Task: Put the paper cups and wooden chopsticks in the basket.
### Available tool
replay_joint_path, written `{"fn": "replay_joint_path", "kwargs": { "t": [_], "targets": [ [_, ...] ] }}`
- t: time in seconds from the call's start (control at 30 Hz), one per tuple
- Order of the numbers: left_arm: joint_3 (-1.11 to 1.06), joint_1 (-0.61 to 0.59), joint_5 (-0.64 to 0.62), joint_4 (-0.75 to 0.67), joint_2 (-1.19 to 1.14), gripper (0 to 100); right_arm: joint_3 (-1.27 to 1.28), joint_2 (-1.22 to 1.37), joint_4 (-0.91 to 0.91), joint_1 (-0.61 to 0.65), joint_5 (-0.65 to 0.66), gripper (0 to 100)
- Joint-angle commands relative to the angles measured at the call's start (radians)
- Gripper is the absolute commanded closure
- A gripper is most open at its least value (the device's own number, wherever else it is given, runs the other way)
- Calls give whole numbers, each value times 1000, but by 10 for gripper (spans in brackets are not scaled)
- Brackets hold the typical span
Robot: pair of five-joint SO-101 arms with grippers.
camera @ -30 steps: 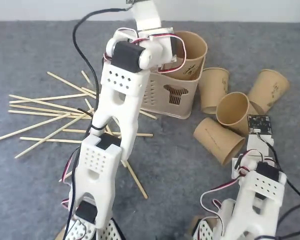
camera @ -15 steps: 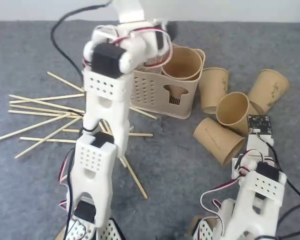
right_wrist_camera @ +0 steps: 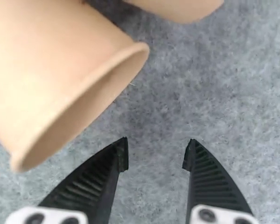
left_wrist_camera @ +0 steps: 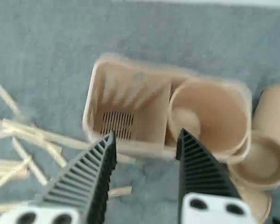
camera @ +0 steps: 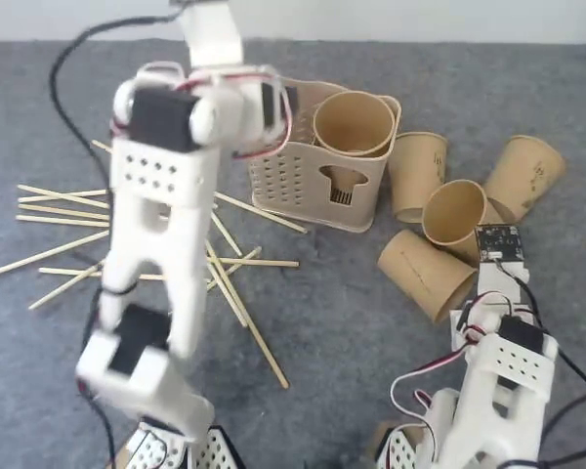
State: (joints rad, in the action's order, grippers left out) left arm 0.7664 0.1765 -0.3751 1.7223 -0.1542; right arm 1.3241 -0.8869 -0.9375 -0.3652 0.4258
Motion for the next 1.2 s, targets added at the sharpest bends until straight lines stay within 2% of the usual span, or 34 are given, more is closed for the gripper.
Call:
{"fn": "replay_joint_path", "kwargs": {
  "t": [0.0,0.13,0.27,0.37,0.5,0.57,0.83,1.0,1.17],
  "targets": [
    [-403,-26,17,-69,273,802,-11,-42,-8,16,-6,801],
    [-848,-31,17,-261,463,801,-20,-42,-16,24,-14,801],
    [-1296,-29,17,-545,675,801,-83,-42,-88,53,48,801],
    [-1543,-31,68,-695,827,801,-127,-42,-94,64,91,801],
    [-1778,-29,87,-813,957,801,-167,-42,-93,91,89,801],
    [-1817,-32,94,-830,985,801,-178,-42,-94,134,81,801],
    [-1821,-175,91,-890,956,801,-178,-33,10,372,-132,801],
    [-1819,-178,89,-921,907,801,-180,-35,134,401,-219,801],
    [-1822,-181,92,-968,852,801,-181,-36,252,401,-227,801]
  ]
}}
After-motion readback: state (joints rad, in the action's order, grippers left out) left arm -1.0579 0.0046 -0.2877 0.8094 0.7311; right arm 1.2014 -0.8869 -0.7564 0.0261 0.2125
